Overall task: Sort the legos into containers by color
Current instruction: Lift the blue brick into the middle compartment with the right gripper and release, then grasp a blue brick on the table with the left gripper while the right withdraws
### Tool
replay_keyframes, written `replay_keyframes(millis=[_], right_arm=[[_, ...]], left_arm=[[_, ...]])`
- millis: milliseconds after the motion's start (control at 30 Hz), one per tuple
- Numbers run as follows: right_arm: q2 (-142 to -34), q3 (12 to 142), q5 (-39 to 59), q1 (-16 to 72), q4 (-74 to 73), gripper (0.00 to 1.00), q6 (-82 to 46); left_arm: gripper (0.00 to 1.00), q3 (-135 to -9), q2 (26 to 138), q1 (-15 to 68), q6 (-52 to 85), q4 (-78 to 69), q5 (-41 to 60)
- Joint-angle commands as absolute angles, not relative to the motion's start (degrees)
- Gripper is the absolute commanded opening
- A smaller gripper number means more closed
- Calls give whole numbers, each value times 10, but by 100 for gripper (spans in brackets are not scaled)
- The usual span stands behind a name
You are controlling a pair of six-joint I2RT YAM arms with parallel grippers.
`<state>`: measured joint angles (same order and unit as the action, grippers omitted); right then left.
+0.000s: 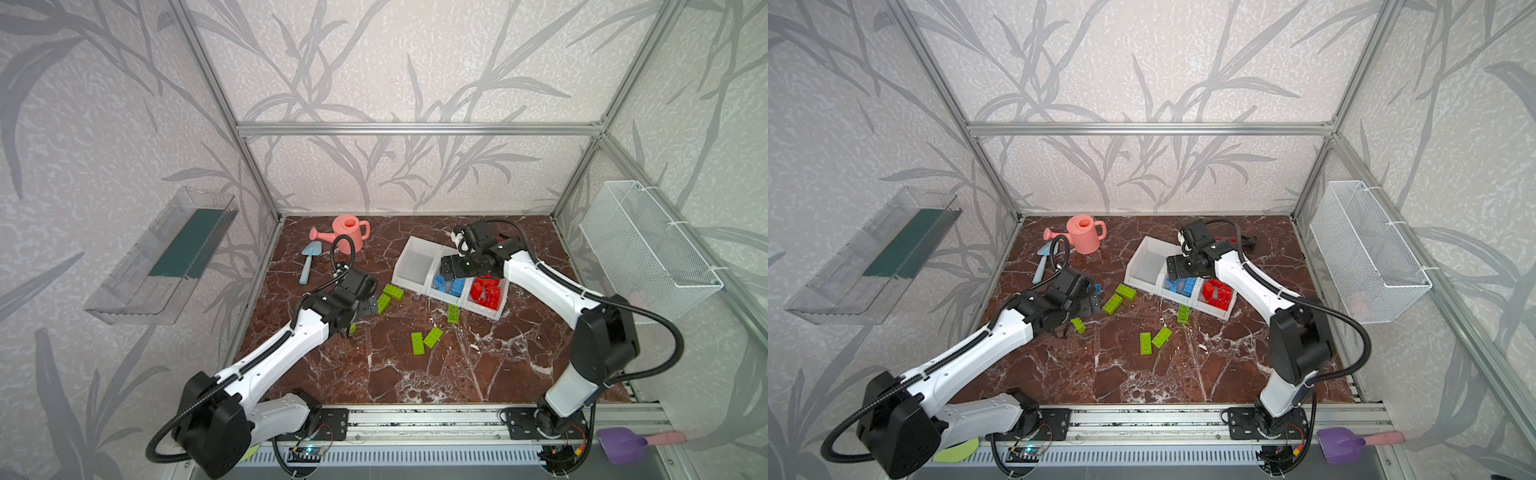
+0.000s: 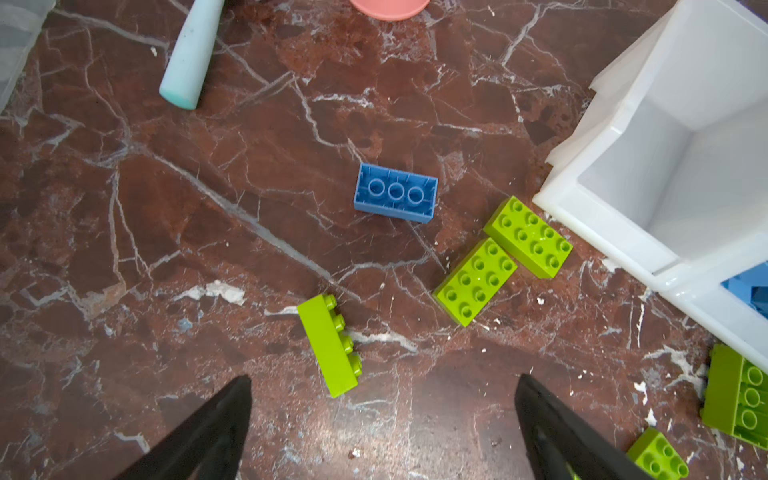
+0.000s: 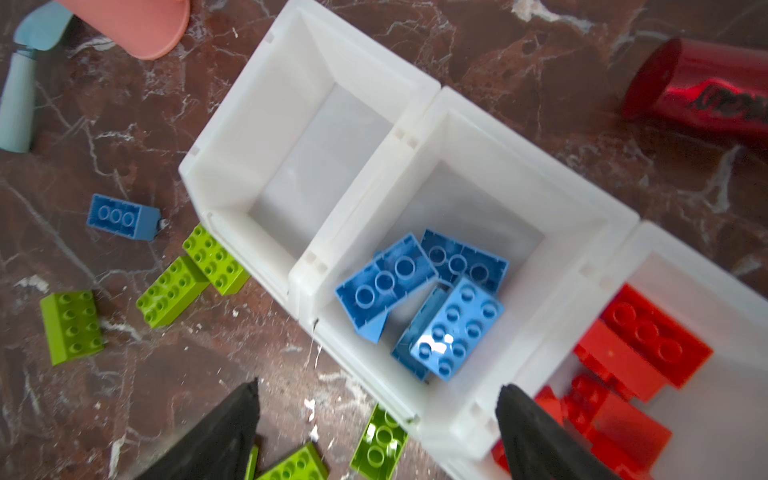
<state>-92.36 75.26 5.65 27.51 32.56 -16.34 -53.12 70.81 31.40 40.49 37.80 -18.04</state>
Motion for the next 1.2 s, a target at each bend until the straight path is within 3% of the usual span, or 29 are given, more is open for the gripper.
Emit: replay_keyframes(millis=[0,333,467,867,1167], right_arm=[[-841,670,91,282,254,91,-192],[-625,396,120,301,164,91,-210],[-559,342,112,302,155,92,-205],[-552,326,117,302,159,92,-204],[-560,327,114,302,164,92,-204]], left_arm=[[98,-572,759,306,369,376,-196],[97,-651,918,237,288,342,-161],[97,-669,970,219,254,325,-150],[92,-703,1068,191,222,295,-94],[78,-707,1090,183,212,278,-88]])
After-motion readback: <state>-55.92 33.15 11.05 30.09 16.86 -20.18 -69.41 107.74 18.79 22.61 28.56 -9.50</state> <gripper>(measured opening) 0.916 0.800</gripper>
